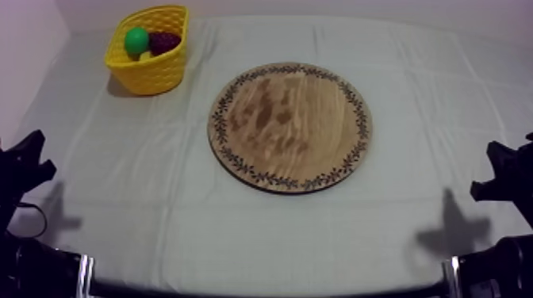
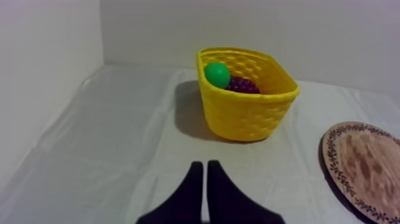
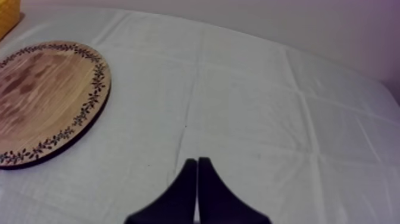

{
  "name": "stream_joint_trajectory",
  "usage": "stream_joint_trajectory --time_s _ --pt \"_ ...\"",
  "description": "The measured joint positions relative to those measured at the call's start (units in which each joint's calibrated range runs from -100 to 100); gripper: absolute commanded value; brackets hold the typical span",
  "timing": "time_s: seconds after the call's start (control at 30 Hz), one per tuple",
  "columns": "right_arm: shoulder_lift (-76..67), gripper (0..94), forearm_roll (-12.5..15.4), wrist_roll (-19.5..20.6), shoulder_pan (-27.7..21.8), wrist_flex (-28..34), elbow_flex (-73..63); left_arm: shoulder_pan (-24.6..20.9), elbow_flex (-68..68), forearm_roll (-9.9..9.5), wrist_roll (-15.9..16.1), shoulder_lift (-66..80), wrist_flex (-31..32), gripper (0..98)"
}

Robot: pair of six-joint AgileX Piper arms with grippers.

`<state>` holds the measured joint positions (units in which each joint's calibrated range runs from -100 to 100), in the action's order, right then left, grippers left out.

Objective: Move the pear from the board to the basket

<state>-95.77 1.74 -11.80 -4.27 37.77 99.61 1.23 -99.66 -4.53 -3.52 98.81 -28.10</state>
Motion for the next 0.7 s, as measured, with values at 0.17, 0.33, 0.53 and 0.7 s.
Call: stream_joint_trajectory --time_s 0.17,0.33,0.53,0.7 --pt "0.0 0.5 0.0 0.0 0.0 0.0 0.0 -0.3 -0.2 0.73 -0.1 0.8 -1.3 0.0" --pt "0.0 0.5 0.0 0.0 0.0 0.0 0.0 -1.2 -0.2 0.84 0.7 0.9 -1.6 0.0" --pt "0.0 0.5 0.0 0.0 0.0 0.0 0.0 -2.3 -0.2 0.90 0.7 0.9 -2.7 0.0" --pt "0.0 0.5 0.0 0.0 0.0 0.0 0.0 -3.0 -0.2 0.90 0.6 0.9 -3.2 0.0"
